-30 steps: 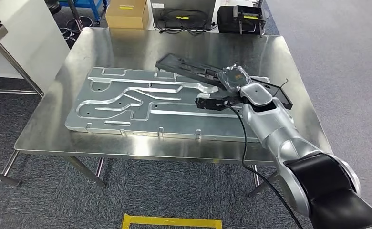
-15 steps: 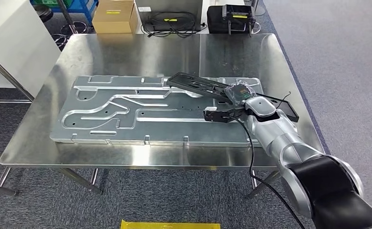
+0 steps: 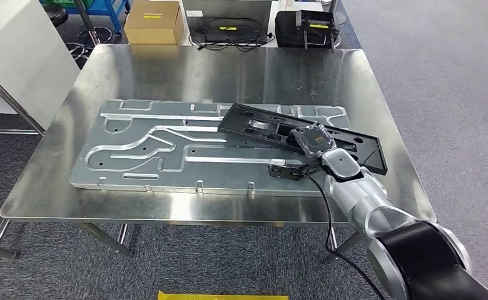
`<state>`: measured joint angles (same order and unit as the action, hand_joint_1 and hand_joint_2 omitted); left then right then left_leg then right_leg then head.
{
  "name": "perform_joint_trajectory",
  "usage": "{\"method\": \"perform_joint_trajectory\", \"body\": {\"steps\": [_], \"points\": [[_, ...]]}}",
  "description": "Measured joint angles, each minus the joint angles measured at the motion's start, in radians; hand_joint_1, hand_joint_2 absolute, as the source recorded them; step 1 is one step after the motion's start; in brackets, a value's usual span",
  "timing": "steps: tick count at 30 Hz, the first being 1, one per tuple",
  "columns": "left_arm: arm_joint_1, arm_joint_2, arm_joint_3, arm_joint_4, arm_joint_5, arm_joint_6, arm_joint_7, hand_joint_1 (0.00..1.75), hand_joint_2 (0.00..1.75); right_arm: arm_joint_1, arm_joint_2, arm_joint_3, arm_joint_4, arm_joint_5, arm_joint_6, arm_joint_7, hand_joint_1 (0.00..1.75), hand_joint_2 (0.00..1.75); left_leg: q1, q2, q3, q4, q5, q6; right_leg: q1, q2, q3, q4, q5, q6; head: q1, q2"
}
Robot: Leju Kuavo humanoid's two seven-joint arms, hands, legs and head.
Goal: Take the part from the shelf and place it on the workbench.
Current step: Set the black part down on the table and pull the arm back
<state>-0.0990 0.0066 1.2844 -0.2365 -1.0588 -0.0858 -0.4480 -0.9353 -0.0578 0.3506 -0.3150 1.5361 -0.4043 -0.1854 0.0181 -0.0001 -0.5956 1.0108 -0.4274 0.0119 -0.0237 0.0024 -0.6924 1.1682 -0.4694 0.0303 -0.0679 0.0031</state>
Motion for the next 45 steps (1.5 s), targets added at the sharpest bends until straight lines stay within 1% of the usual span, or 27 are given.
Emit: {"method": "perform_joint_trajectory", "body": {"steps": [2,3,6,7,9,11,12,13,14,16,18,21,23,26,27,28,29,30,32,34,36,38,39,42,43,44,45], "points": [[-0.003,0.001,-0.001,0.000,-0.002,0.004,0.002,0.00,0.00,0.001,0.008,0.000,-0.004,-0.021,-0.029,-0.041,0.00,0.00,-0.001,-0.001,0.002,0.005,-0.007,-0.011,0.003,-0.001,0.055,-0.114,0.042,-0.004,0.000,0.000],[-0.004,0.002,-0.002,0.000,-0.004,0.006,0.004,0.00,0.00,0.003,0.015,-0.001,-0.007,-0.035,-0.047,-0.068,0.00,0.00,-0.002,-0.001,0.002,0.006,-0.009,-0.018,0.005,0.000,0.066,-0.138,0.045,-0.008,0.000,0.000],[-0.005,0.002,-0.007,0.000,-0.010,0.008,0.012,0.00,0.00,0.019,0.042,-0.010,-0.034,-0.112,-0.099,-0.176,0.00,0.00,0.000,0.000,0.004,0.006,-0.014,-0.036,0.009,0.003,0.068,-0.144,0.043,-0.029,0.000,0.000],[-0.006,0.002,-0.009,0.000,-0.013,0.008,0.016,0.00,0.00,0.026,0.054,-0.014,-0.050,-0.149,-0.111,-0.221,0.00,0.00,0.002,0.000,-0.001,0.021,-0.026,-0.041,0.007,0.003,0.070,-0.147,0.044,-0.037,0.000,0.000],[-0.009,0.002,-0.016,0.000,-0.017,0.008,0.024,0.00,0.00,0.043,0.079,-0.022,-0.091,-0.229,-0.123,-0.307,0.00,0.00,0.004,0.000,-0.041,0.114,-0.080,-0.046,0.007,0.003,0.074,-0.151,0.045,-0.050,0.000,0.000],[-0.012,0.002,-0.021,0.000,-0.018,0.008,0.030,0.00,0.00,0.064,0.098,-0.024,-0.131,-0.290,-0.125,-0.367,0.00,0.00,0.004,0.000,-0.106,0.251,-0.138,-0.049,0.012,0.003,0.075,-0.150,0.042,-0.057,0.000,0.000],[-0.012,0.002,-0.022,0.000,-0.019,0.008,0.031,0.00,0.00,0.077,0.104,-0.024,-0.150,-0.314,-0.126,-0.389,0.00,0.00,0.004,0.000,-0.128,0.292,-0.147,-0.049,0.015,0.003,0.076,-0.149,0.040,-0.059,0.000,0.000],[-0.011,0.002,-0.024,0.000,-0.019,0.008,0.033,0.00,0.00,0.091,0.108,-0.024,-0.175,-0.340,-0.128,-0.409,0.00,0.00,0.003,0.000,-0.132,0.294,-0.135,-0.047,0.018,0.003,0.077,-0.148,0.038,-0.061,0.000,0.000],[-0.010,0.002,-0.025,0.000,-0.018,0.008,0.033,0.00,0.00,0.105,0.110,-0.022,-0.207,-0.368,-0.131,-0.426,0.00,0.00,0.003,0.000,-0.115,0.255,-0.105,-0.044,0.020,0.003,0.079,-0.146,0.036,-0.062,0.000,0.000],[-0.010,0.002,-0.025,0.000,-0.016,0.008,0.036,0.00,0.00,0.138,0.109,-0.013,-0.295,-0.434,-0.143,-0.448,0.00,0.00,0.000,-0.001,-0.049,0.116,-0.036,-0.033,0.024,0.005,0.083,-0.144,0.031,-0.059,0.000,0.000],[-0.010,0.001,-0.025,0.000,-0.014,0.008,0.038,0.00,0.00,0.182,0.099,0.002,-0.405,-0.507,-0.159,-0.452,0.00,0.00,-0.005,-0.002,-0.008,0.028,-0.010,-0.023,0.027,0.006,0.082,-0.141,0.028,-0.052,0.000,0.000],[-0.003,-0.001,-0.025,0.001,-0.010,0.008,0.039,0.00,0.00,0.251,0.069,0.023,-0.572,-0.583,-0.169,-0.448,0.00,0.00,-0.006,-0.002,-0.002,0.010,-0.010,-0.014,0.026,0.005,0.081,-0.141,0.026,-0.037,0.000,0.000],[-0.001,-0.003,-0.025,0.001,-0.009,0.008,0.039,0.00,0.00,0.274,0.051,0.033,-0.649,-0.594,-0.169,-0.445,0.00,0.00,-0.001,-0.001,0.003,0.000,-0.005,-0.004,0.025,0.005,0.068,-0.107,-0.001,-0.026,0.000,0.000],[-0.002,-0.004,-0.025,0.001,-0.009,0.008,0.039,0.00,0.00,0.294,0.031,0.043,-0.707,-0.599,-0.169,-0.444,0.00,0.00,0.000,0.001,0.005,-0.004,-0.004,0.002,0.019,0.003,-0.014,0.064,-0.084,-0.013,0.000,0.000],[-0.002,-0.004,-0.025,0.001,-0.009,0.008,0.039,0.00,0.00,0.304,0.027,0.046,-0.718,-0.609,-0.173,-0.448,0.00,0.00,0.001,0.002,0.006,-0.004,-0.004,0.003,0.016,0.003,-0.039,0.111,-0.097,-0.010,0.000,0.000],[-0.002,-0.005,-0.025,0.001,-0.008,0.008,0.039,0.00,0.00,0.318,0.021,0.047,-0.735,-0.633,-0.183,-0.456,0.00,0.00,0.001,0.002,0.006,-0.002,-0.005,0.003,0.012,0.003,-0.047,0.126,-0.090,-0.007,0.000,0.000],[-0.002,-0.006,-0.025,0.001,-0.007,0.008,0.039,0.00,0.00,0.335,0.014,0.047,-0.759,-0.668,-0.201,-0.467,0.00,0.00,0.001,0.001,0.006,0.000,-0.007,0.002,0.009,0.002,-0.036,0.102,-0.066,-0.006,0.000,0.000],[-0.001,-0.008,-0.025,0.001,-0.005,0.008,0.039,0.00,0.00,0.355,0.005,0.044,-0.802,-0.721,-0.225,-0.480,0.00,0.00,0.002,-0.001,0.006,0.004,-0.010,0.001,0.006,0.001,-0.007,0.042,-0.030,-0.005,0.000,0.000],[0.000,-0.011,-0.025,0.002,0.003,0.008,0.040,0.00,0.00,0.410,-0.018,0.027,-0.924,-0.818,-0.271,-0.494,0.00,0.00,0.001,-0.006,0.006,0.011,-0.017,-0.006,0.005,-0.003,0.055,-0.082,0.015,-0.008,0.000,0.000],[0.005,-0.012,-0.022,0.002,0.020,0.007,0.037,0.00,0.00,0.487,-0.034,-0.021,-1.080,-0.833,-0.292,-0.496,0.00,0.00,-0.003,-0.010,0.007,0.014,-0.021,-0.016,0.010,-0.003,0.079,-0.131,0.019,-0.016,0.000,0.000],[0.011,-0.013,-0.014,0.002,0.041,-0.001,0.028,0.00,0.00,0.577,-0.031,-0.110,-1.236,-0.776,-0.297,-0.496,0.00,0.00,-0.004,-0.011,0.009,0.011,-0.024,-0.028,0.011,-0.002,0.081,-0.136,0.020,-0.029,0.000,0.000],[0.015,-0.017,-0.003,0.002,0.058,-0.013,0.017,0.00,0.00,0.662,-0.017,-0.231,-1.366,-0.754,-0.298,-0.496,0.00,0.00,-0.001,-0.007,0.002,0.035,-0.047,-0.037,0.008,-0.004,0.088,-0.143,0.021,-0.041,0.000,0.000],[0.016,-0.019,0.002,0.002,0.063,-0.018,0.012,0.00,0.00,0.701,-0.011,-0.299,-1.416,-0.760,-0.298,-0.496,0.00,0.00,-0.001,-0.005,-0.014,0.076,-0.074,-0.039,0.008,-0.007,0.092,-0.146,0.020,-0.047,0.000,0.000],[0.026,-0.026,0.015,0.002,0.071,-0.030,0.002,0.00,0.00,0.817,-0.007,-0.513,-1.497,-0.771,-0.298,-0.496,0.00,0.00,0.000,-0.004,-0.089,0.262,-0.166,-0.042,0.013,-0.014,0.096,-0.146,0.018,-0.055,-0.001,0.000],[0.029,-0.028,0.019,0.002,0.072,-0.033,0.000,0.00,0.00,0.854,-0.006,-0.579,-1.508,-0.772,-0.298,-0.496,0.00,0.00,0.000,-0.004,-0.098,0.287,-0.173,-0.041,0.014,-0.014,0.096,-0.145,0.019,-0.056,-0.001,0.000],[0.032,-0.030,0.022,0.002,0.072,-0.036,-0.001,0.00,0.00,0.889,-0.006,-0.643,-1.516,-0.773,-0.298,-0.496,0.00,0.00,0.000,-0.004,-0.087,0.274,-0.161,-0.039,0.015,-0.014,0.096,-0.145,0.019,-0.056,-0.001,0.000],[0.033,-0.031,0.025,0.002,0.071,-0.039,-0.001,0.00,0.00,0.922,-0.004,-0.704,-1.521,-0.772,-0.298,-0.496,0.00,0.00,0.000,-0.004,-0.057,0.223,-0.134,-0.036,0.016,-0.013,0.096,-0.144,0.019,-0.055,-0.001,0.000]]}}
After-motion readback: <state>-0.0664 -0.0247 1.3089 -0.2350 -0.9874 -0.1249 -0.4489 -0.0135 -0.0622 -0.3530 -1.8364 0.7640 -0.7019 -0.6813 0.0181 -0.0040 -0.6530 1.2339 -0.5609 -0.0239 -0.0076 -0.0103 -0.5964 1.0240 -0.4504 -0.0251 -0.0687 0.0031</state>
